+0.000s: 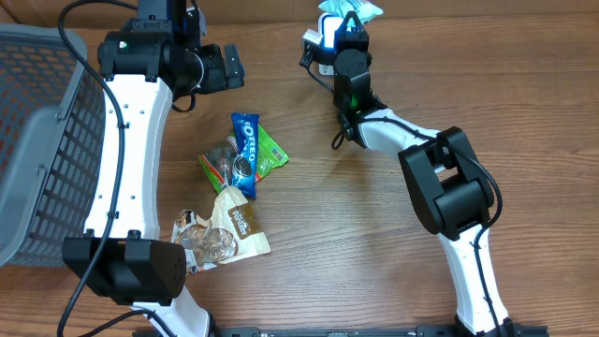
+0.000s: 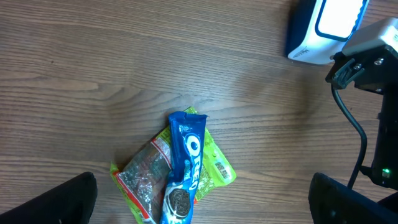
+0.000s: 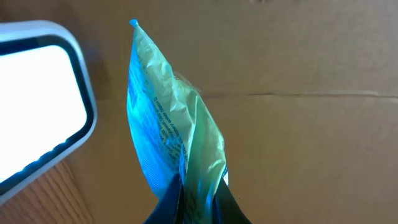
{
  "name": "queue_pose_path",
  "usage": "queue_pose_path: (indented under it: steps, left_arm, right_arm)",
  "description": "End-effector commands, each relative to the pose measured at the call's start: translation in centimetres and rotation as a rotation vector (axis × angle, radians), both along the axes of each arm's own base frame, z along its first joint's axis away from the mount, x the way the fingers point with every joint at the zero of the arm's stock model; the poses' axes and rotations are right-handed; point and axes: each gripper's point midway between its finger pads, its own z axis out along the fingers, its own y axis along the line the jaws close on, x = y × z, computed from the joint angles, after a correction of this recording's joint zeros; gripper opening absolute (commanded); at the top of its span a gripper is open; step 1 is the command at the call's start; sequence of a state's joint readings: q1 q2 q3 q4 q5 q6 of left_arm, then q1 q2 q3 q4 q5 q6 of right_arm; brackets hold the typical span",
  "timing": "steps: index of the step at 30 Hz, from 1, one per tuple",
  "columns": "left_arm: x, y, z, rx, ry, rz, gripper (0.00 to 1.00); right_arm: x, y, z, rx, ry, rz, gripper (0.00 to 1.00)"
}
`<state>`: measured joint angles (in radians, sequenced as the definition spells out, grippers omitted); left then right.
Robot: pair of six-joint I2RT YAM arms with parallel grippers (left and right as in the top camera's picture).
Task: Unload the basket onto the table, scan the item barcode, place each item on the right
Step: 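Lift the tissue pack and hold it up to the white scanner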
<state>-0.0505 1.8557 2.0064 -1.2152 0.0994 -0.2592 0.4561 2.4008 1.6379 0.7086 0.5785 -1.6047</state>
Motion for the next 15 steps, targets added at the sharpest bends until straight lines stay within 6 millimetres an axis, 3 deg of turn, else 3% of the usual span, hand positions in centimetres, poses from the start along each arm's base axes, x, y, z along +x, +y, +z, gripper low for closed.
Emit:
queue_pose_path:
  steps: [1, 3, 6, 12, 15]
  left_arm:
    - [0.2, -0.1, 0.4, 0.000, -0.011, 0.007, 1.00]
    - [0.2, -0.1, 0.4, 0.000, -0.012, 0.007, 1.00]
    - [0.2, -0.1, 0.4, 0.000, -0.011, 0.007, 1.00]
    - [0.2, -0.1, 0.4, 0.000, -0.011, 0.007, 1.00]
    - [0.2, -0.1, 0.4, 0.000, -0.011, 0.007, 1.00]
  right_arm:
    - [0.0, -0.6, 1.0, -0.016, 0.032, -0.034, 0.04]
    - [-0.5, -0.6, 1.3, -0.028, 0.087, -0.032, 0.04]
    - [-1.8, -0.4, 3.6, 0.067, 0.132, -0.030, 0.04]
    - [-6.4, -1.3, 13.3, 0.416, 0.076, -0.071, 0.04]
    - [-9.2, -2.4, 16.0, 0.588, 0.076, -0.128, 0.04]
